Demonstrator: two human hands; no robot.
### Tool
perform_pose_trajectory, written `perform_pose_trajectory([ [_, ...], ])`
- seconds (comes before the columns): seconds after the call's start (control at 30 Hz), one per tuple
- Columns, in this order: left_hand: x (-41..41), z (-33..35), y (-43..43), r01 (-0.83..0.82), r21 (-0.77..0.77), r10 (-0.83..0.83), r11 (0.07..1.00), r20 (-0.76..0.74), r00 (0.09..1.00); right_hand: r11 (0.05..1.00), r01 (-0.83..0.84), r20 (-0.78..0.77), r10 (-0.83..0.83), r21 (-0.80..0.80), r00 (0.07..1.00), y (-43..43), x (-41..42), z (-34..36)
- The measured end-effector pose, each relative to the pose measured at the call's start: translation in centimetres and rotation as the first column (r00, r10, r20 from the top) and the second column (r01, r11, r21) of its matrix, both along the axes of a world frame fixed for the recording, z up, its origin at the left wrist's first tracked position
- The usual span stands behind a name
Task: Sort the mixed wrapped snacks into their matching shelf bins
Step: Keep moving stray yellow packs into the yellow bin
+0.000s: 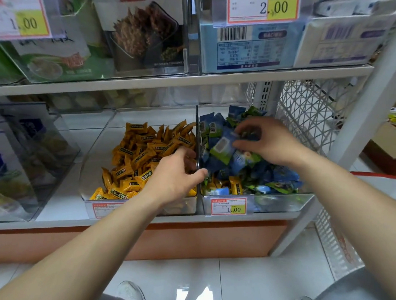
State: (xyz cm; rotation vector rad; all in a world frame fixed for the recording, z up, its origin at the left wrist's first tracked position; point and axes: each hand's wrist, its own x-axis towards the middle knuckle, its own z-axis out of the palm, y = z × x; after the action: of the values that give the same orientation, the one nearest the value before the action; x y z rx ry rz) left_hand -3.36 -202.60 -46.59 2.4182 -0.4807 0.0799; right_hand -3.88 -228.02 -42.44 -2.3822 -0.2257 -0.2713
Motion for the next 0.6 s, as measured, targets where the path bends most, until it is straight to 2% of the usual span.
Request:
perform_pose_trajectory([
  [0.07, 0.0, -0.1, 0.0, -0.003, 0.001, 0.003, 1.000, 0.003, 1.000, 0.984, 0.119, 0.067, -0.111, -0.135, 0.992, -1.4, -0.1, 0.2],
  [0.1, 0.1, -0.1, -0.1, -0.006, 0.002, 0.006, 1.000, 0.003, 1.000, 0.947, 0.158, 0.041, -0.153, -0.279, 0.987, -1.8, -0.1, 0.1],
  [0.17, 0.2, -0.2, -0.1, -0.012, 0.004, 0.012, 1.000, 0.000, 1.000, 0.811, 0.193, 0.006, -0.228, -0.552, 0.974, -1.9, -0.3, -0.2],
  [0.2, 0.3, -0.2, -0.2, -0.015, 0.006, 0.015, 1.000, 0.000, 1.000, 0.780, 0.225, 0.054, -0.239, -0.584, 0.970, -1.5, -0.5, -0.2],
  [0.27, 0.3, -0.4, -0.3, -0.021, 0.006, 0.021, 1.000, -0.002, 1.000, 0.845, 0.237, 0.185, -0.167, -0.479, 0.968, 0.1, -1.0, 0.3],
  [0.3, 0.2, -0.5, -0.3, -0.023, 0.004, 0.023, 1.000, -0.006, 1.000, 0.908, 0.147, 0.153, -0.093, -0.392, 0.984, 1.0, -1.3, 0.4],
  [0.33, 0.2, -0.6, -0.4, -0.026, 0.003, 0.026, 1.000, -0.011, 1.000, 0.948, 0.018, 0.043, -0.005, -0.318, 0.999, 2.0, -1.6, 0.1],
  [0.37, 0.2, -0.7, -0.4, -0.028, 0.003, 0.028, 1.000, -0.014, 1.000, 0.949, -0.114, -0.115, 0.083, -0.293, 0.990, 3.0, -1.9, -0.4],
  [0.43, 0.2, -0.7, -0.5, -0.030, 0.000, 0.030, 1.000, -0.014, 0.999, 0.870, -0.305, -0.366, 0.158, -0.387, 0.917, 4.1, -1.9, -1.9],
  [0.5, 0.2, -0.7, -0.4, -0.029, -0.003, 0.029, 1.000, -0.016, 0.999, 0.797, -0.368, -0.467, 0.123, -0.479, 0.875, 4.1, -1.2, -2.6],
  [0.6, 0.2, -0.6, -0.1, -0.027, -0.009, 0.026, 1.000, -0.028, 0.999, 0.791, -0.385, -0.557, 0.069, -0.474, 0.827, 3.9, 0.3, -2.4],
])
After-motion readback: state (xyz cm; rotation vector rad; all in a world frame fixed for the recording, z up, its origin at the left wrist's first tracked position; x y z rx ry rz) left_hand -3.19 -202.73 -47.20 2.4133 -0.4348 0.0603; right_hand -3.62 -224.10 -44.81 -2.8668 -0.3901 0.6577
